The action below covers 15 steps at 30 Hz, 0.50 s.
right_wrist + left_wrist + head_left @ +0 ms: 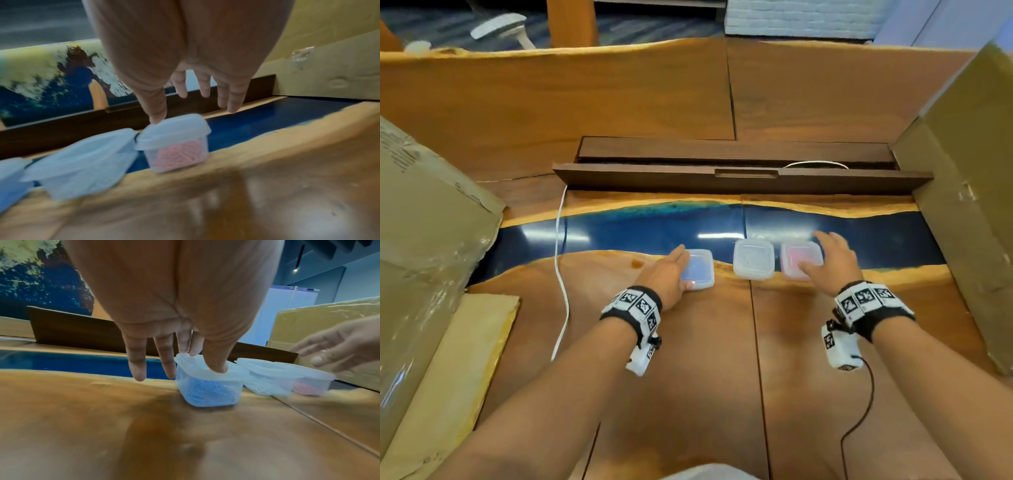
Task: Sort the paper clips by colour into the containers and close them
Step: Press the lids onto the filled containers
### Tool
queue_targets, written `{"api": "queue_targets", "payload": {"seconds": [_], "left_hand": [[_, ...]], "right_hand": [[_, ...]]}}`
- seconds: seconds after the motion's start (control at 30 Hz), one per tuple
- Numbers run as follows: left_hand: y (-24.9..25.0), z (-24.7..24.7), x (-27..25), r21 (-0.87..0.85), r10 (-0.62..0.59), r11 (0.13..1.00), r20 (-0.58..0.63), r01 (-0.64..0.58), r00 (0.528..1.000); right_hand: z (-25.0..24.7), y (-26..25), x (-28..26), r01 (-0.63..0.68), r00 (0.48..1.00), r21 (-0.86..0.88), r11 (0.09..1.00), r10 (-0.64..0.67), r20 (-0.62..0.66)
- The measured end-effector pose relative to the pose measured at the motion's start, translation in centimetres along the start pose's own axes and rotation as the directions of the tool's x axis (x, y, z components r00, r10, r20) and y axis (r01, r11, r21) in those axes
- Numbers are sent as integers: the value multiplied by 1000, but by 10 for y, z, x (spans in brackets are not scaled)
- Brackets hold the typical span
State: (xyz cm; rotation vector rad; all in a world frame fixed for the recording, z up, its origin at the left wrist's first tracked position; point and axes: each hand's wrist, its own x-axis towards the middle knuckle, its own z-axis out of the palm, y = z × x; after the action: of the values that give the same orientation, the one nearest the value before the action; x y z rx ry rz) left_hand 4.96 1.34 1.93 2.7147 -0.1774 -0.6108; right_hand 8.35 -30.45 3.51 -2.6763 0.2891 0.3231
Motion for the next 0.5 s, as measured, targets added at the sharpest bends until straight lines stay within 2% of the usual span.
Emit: {"api": "queue_targets", "payload": {"seconds": [0.1,0.33,0.5], "left_hand": [[12,-4,20,-21,-33,999,19,33,999],[20,-1,37,-50,-10,999,18,11,1000],[3,2,11,-7,2,1000,13,-2,1000]], "right_hand": [[6,9,16,11,986,24,1000,-15,164],[25,-4,21,116,966,48,992,-124,225],[36,-16,2,188,941,2,982,-180,286]]}}
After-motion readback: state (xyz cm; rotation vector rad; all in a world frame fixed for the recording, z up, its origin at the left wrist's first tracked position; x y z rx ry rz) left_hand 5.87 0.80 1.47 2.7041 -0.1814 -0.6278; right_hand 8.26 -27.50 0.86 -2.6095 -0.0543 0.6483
